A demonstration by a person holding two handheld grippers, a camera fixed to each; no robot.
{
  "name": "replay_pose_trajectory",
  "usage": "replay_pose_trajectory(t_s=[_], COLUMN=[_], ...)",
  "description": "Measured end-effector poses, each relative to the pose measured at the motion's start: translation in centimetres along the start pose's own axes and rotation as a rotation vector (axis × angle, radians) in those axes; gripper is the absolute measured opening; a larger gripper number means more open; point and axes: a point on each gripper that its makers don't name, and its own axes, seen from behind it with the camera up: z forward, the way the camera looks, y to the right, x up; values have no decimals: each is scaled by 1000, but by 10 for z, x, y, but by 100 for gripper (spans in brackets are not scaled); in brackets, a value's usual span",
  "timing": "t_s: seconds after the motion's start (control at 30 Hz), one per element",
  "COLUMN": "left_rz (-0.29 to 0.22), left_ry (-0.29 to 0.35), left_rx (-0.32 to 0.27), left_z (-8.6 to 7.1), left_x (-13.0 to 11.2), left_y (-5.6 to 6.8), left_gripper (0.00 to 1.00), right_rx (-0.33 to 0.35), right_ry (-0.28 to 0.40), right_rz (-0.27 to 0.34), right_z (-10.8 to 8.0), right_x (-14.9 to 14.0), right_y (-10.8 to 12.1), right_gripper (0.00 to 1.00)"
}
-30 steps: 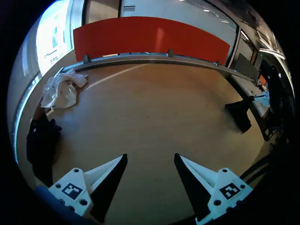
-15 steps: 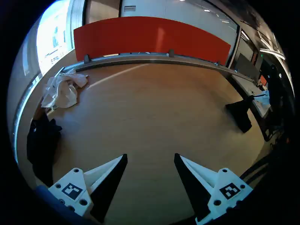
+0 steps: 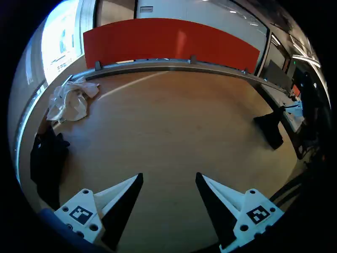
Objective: Fold towel
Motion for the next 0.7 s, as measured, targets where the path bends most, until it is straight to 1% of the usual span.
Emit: replay_pose_trajectory(t_s=[0.4, 0.6, 0.7], left_rz=[-6, -12, -18], left_ry=[-2, 1, 5], left_rx=[6, 11, 14], left_z=[1, 0, -2], left_x=[0, 1, 1], left_y=[-4, -7, -9], left_gripper=[92, 92, 92], right_rx=[-2, 2, 7], right_ry=[16, 31, 37], right_rz=[-3, -15, -32], right_z=[5, 8, 11], right_x=[11, 29, 40], right_y=[1, 3, 4], right_gripper=[2, 2, 2])
